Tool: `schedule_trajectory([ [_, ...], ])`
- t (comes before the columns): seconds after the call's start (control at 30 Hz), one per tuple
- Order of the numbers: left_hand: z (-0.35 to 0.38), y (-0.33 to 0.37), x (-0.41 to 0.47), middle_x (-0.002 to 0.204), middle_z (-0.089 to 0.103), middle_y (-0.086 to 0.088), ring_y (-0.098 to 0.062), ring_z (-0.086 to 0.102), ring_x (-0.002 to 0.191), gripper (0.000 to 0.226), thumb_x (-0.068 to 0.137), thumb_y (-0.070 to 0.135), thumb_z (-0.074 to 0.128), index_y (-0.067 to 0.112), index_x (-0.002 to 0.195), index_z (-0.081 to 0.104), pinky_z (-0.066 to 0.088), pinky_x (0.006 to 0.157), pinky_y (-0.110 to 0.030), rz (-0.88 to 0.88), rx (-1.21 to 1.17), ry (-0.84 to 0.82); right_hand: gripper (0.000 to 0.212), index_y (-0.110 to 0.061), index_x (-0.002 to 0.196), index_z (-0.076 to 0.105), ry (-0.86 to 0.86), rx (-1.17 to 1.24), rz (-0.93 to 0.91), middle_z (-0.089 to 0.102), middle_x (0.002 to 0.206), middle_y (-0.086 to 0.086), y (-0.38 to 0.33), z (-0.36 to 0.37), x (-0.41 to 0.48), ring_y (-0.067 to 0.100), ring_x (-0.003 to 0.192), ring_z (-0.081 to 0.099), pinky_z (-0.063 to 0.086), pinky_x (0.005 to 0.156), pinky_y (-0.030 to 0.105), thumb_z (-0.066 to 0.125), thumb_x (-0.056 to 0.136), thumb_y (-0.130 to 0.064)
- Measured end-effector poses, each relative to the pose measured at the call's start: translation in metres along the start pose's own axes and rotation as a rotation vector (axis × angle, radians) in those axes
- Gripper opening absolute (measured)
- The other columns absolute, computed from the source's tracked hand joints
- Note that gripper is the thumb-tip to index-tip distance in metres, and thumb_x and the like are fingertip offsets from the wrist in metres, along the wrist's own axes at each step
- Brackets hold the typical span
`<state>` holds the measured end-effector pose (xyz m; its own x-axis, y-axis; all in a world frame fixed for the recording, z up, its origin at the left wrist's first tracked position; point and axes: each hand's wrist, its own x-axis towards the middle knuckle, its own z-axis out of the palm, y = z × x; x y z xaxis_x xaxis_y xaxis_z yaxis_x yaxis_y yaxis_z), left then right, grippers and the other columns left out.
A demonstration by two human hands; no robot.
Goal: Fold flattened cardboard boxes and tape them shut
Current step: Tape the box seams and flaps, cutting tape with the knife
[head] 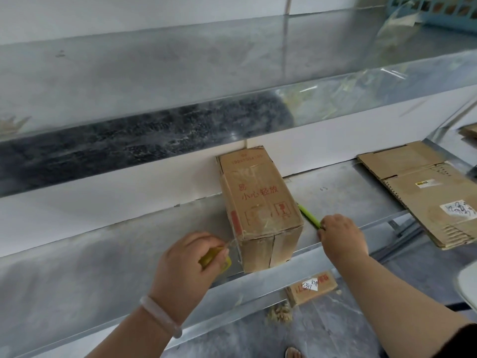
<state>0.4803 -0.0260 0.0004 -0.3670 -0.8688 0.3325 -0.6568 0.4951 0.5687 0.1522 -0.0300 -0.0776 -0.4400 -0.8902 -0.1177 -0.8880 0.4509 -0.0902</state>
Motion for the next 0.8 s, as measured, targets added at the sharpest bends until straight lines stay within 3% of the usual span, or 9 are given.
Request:
schedule_trajectory([
  [0.1, 0.0, 0.0, 0.0, 0.088, 0.062, 0.023, 0.002, 0.056, 0.083, 0.029, 0.081, 0.05, 0.052, 0.03, 0.091, 0.07, 0.044, 0.068, -0.01, -0.026, -0.019, -0.007, 0.014, -0.014, 0.103, 0.056, -0.049, 0.033, -0.004, 0.055, 0.106, 0.006, -0.005, 0.004, -0.003, 0.025, 0.096, 0.053, 0.049, 0.079, 0.038, 0.043, 0.098, -0.018],
  [0.2, -0.001, -0.002, -0.002, 0.086, 0.064, 0.02, 0.0, 0.057, 0.083, 0.026, 0.081, 0.049, 0.053, 0.029, 0.089, 0.069, 0.047, 0.069, -0.014, -0.027, -0.059, 0.007, 0.02, -0.009, 0.099, 0.057, -0.044, 0.345, 0.082, 0.059, 0.086, 0.006, -0.013, -0.007, -0.023, 0.022, 0.074, 0.057, 0.049, 0.061, 0.035, 0.039, 0.099, -0.017],
  [0.3, -0.001, -0.003, -0.002, 0.089, 0.066, 0.017, -0.001, 0.06, 0.083, 0.027, 0.083, 0.046, 0.055, 0.024, 0.087, 0.071, 0.051, 0.071, -0.022, -0.005, -0.091, 0.025, 0.02, -0.011, 0.11, 0.054, 0.091, 0.686, 0.156, 0.058, 0.079, 0.005, -0.022, -0.035, -0.064, 0.02, 0.067, 0.054, 0.041, 0.052, 0.031, 0.037, 0.103, -0.02],
  [0.4, -0.002, -0.004, -0.002, 0.088, 0.066, 0.014, -0.002, 0.059, 0.082, 0.027, 0.083, 0.042, 0.056, 0.021, 0.085, 0.072, 0.047, 0.072, -0.02, 0.024, -0.099, 0.036, 0.024, -0.019, 0.12, 0.051, 0.274, 0.813, 0.029, 0.056, 0.073, 0.002, -0.033, -0.066, -0.12, 0.018, 0.063, 0.052, 0.041, 0.054, 0.034, 0.038, 0.102, -0.028],
  [0.43, -0.003, -0.004, -0.002, 0.087, 0.066, 0.014, -0.002, 0.059, 0.082, 0.026, 0.083, 0.041, 0.056, 0.021, 0.084, 0.072, 0.046, 0.072, -0.017, 0.024, -0.105, 0.039, 0.029, -0.025, 0.125, 0.05, 0.295, 0.824, -0.061, 0.055, 0.071, -0.002, -0.04, -0.076, -0.139, 0.017, 0.06, 0.052, 0.042, 0.052, 0.034, 0.038, 0.1, -0.033],
  [0.53, -0.004, -0.003, 0.0, 0.085, 0.066, 0.014, -0.001, 0.057, 0.083, 0.026, 0.082, 0.041, 0.057, 0.021, 0.082, 0.073, 0.041, 0.072, -0.007, 0.011, -0.101, 0.044, 0.039, -0.051, 0.137, 0.038, 0.211, 0.693, -0.377, 0.057, 0.079, -0.017, -0.061, -0.084, -0.179, 0.005, 0.07, 0.058, 0.046, 0.051, 0.019, 0.035, 0.099, -0.043],
  [0.6, -0.004, -0.002, 0.001, 0.085, 0.064, 0.018, 0.001, 0.055, 0.084, 0.02, 0.082, 0.036, 0.063, 0.02, 0.082, 0.074, 0.038, 0.073, -0.001, 0.013, -0.1, 0.052, 0.051, -0.055, 0.145, 0.027, 0.149, 0.516, -0.527, 0.05, 0.084, -0.023, -0.076, -0.075, -0.189, 0.004, 0.068, 0.057, 0.05, 0.052, 0.021, 0.036, 0.097, -0.04],
  [0.7, -0.004, -0.002, 0.003, 0.084, 0.059, 0.021, 0.006, 0.051, 0.085, 0.004, 0.08, 0.021, 0.072, 0.019, 0.082, 0.074, 0.034, 0.076, 0.003, 0.018, -0.078, 0.043, 0.06, -0.054, 0.148, 0.022, 0.112, 0.383, -0.532, 0.042, 0.079, -0.016, -0.093, -0.062, -0.191, 0.01, 0.056, 0.049, 0.046, 0.04, 0.029, 0.032, 0.091, -0.036],
  [0.8, -0.004, -0.003, 0.003, 0.083, 0.063, 0.016, 0.003, 0.052, 0.084, 0.002, 0.079, 0.018, 0.073, 0.019, 0.081, 0.074, 0.035, 0.076, 0.002, 0.012, -0.078, 0.037, 0.061, -0.044, 0.149, 0.025, 0.118, 0.35, -0.502, 0.04, 0.075, -0.011, -0.102, -0.06, -0.189, 0.012, 0.048, 0.044, 0.039, 0.035, 0.029, 0.03, 0.089, -0.032],
])
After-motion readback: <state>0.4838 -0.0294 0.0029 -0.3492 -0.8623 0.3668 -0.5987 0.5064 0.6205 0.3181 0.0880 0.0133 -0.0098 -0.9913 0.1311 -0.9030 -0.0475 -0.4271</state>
